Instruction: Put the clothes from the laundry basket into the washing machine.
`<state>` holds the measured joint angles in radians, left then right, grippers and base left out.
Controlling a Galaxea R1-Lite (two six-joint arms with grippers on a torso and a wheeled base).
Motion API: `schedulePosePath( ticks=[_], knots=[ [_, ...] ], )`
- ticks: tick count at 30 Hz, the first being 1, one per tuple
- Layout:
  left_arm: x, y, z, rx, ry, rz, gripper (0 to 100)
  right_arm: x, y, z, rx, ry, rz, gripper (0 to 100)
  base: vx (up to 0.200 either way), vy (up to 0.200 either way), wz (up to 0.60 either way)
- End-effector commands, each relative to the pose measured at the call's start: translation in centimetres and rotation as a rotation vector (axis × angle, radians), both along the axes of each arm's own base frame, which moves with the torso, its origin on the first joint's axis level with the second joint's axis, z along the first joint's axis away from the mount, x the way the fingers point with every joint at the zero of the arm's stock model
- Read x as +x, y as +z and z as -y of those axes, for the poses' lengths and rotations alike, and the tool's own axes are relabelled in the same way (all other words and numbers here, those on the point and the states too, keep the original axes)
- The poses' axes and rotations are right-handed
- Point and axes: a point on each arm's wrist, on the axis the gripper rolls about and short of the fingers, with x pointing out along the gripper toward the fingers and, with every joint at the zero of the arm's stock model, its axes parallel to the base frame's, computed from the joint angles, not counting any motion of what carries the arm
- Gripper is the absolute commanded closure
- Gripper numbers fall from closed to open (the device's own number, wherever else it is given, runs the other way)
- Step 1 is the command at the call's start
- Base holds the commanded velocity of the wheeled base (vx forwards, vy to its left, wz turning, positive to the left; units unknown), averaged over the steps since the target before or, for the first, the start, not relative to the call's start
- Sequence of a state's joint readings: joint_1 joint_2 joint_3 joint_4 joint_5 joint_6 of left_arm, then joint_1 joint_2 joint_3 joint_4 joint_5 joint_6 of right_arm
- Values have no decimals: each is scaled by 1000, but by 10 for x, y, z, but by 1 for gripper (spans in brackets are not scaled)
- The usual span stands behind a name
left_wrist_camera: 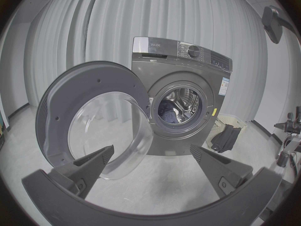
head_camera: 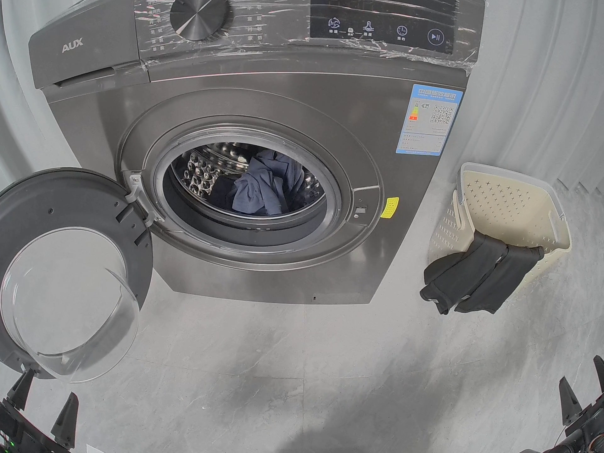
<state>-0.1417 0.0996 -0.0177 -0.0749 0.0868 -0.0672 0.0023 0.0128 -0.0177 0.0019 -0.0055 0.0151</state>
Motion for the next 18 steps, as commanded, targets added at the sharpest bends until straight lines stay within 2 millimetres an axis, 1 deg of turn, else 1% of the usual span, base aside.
schedulePosePath(
  ticks=[1,6,8,9,13,15,18],
  knots=[
    [0,-5,0,23,29,-10,0,0,-5,0,0,0,-3,0,0,-200,0],
    [-2,-6,2,74,121,17,0,0,-5,0,-1,0,-3,0,0,-200,0],
    [-7,-7,4,103,78,76,0,0,-5,0,-1,0,-3,0,0,-200,0],
    [-7,-7,5,112,41,71,0,0,-5,0,0,0,-3,0,0,-200,0],
    [-8,-8,6,65,-20,70,0,0,-5,0,0,0,-3,0,0,-200,0],
    [-8,-8,7,-3,-53,63,0,0,-5,0,-1,0,-3,0,0,-200,0],
    [-8,-8,7,-43,-81,67,0,0,-5,0,-1,2,-3,0,0,-200,0]
  ],
)
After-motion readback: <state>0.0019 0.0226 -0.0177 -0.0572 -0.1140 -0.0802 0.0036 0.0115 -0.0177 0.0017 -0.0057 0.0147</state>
